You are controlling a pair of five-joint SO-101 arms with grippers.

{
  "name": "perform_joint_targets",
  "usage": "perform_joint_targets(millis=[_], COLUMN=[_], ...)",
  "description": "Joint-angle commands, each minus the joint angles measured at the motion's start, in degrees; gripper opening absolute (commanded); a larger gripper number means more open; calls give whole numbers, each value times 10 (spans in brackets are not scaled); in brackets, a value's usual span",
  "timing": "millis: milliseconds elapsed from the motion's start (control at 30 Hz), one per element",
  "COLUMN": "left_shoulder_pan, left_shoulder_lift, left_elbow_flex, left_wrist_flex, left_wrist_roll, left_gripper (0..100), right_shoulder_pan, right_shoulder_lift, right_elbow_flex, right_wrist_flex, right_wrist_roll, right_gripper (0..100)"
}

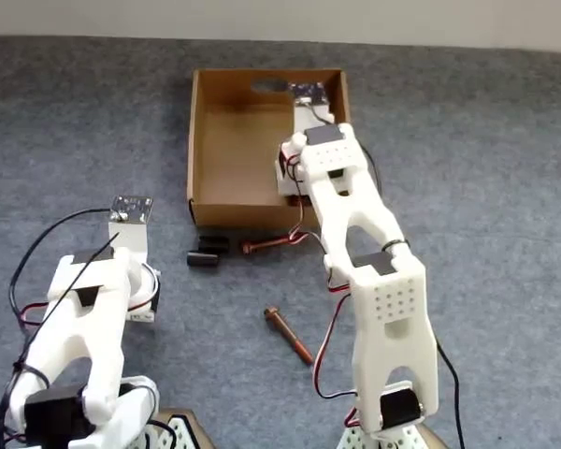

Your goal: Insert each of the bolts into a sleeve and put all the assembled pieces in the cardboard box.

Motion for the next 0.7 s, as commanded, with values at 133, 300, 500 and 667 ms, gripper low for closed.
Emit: perform_joint_targets(millis=[133, 300, 500, 667], left_shoulder_pan=[-12, -12, -12, -12], left_shoulder_lift=[1, 1, 1, 1], left_elbow_flex=[0, 0, 0, 0], left_wrist_flex=[-5, -5, -5, -5], left_wrist_roll=[5, 5, 5, 5], left_gripper=[8, 8, 8, 8], right_shoulder_pan=[0, 0, 1, 0], right_shoulder_lift=[-10, -15, -35, -74], right_elbow_flex=[-8, -11, -71, -142], right_wrist_flex=[7, 7, 51, 116], right_wrist_roll=[-3, -3, -6, -5], right_gripper=[119, 132, 125, 46])
